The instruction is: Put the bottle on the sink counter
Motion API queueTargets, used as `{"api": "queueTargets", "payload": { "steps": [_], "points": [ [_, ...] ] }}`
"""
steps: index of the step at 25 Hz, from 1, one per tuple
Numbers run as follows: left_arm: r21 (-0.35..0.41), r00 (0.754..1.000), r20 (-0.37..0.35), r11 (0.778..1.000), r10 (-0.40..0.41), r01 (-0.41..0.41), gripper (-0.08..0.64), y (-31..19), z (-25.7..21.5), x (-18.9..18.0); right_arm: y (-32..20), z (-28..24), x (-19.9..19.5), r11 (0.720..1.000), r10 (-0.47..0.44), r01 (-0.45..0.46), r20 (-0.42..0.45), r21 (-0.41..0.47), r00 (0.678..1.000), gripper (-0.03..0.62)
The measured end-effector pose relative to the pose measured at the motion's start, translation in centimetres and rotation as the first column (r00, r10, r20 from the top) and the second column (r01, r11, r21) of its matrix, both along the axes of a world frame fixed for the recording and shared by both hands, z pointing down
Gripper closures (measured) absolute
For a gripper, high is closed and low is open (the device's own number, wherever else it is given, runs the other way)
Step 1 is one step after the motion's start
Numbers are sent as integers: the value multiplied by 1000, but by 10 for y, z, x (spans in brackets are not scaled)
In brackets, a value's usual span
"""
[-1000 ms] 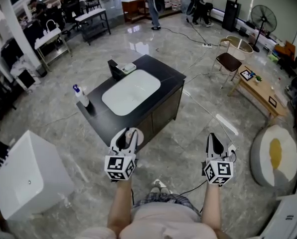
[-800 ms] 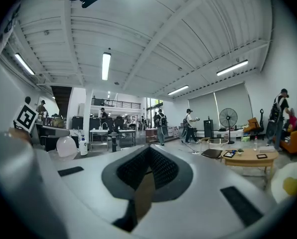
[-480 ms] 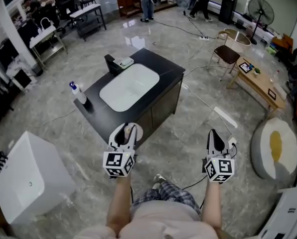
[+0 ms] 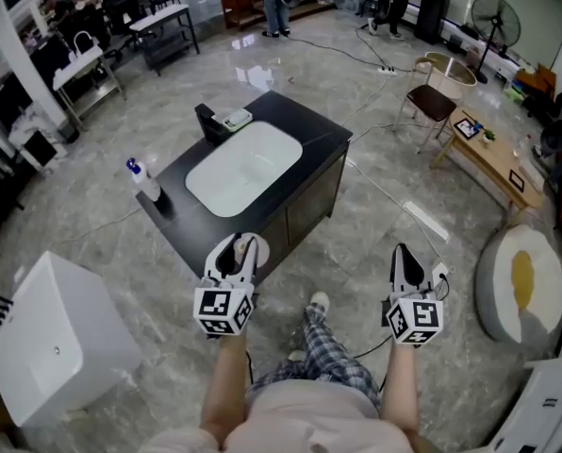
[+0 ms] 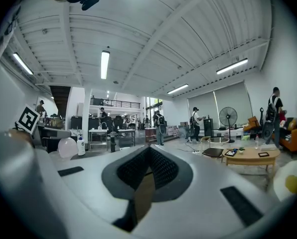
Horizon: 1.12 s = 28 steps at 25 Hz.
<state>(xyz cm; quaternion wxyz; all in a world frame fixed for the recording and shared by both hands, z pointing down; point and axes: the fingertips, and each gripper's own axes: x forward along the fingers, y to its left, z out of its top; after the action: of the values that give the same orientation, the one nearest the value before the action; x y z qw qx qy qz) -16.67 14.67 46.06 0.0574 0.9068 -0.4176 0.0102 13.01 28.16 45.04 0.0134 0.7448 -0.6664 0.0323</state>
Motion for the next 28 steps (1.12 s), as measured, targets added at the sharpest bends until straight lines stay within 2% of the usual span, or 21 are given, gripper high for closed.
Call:
{"api": "queueTargets", "payload": {
  "steps": [6,11,20,28],
  "points": [
    [5,1000,-5,1000,-12,12,419,-40,5,13,-41,8,17,1000,-6,6,5,5,1000,577],
    [9,999,-5,999,-41,41,419,-90,13,27,-102,19,36,1000,-27,27,19,12,999,577],
    [6,992,5,992,-130,130,419,-224,19,69,-281,20,75,988,-154,153,33,26,988,577],
    [21,976,4,976,-216,215,419,-356,3,109,-453,7,100,953,-302,301,24,10,953,577]
  ]
}}
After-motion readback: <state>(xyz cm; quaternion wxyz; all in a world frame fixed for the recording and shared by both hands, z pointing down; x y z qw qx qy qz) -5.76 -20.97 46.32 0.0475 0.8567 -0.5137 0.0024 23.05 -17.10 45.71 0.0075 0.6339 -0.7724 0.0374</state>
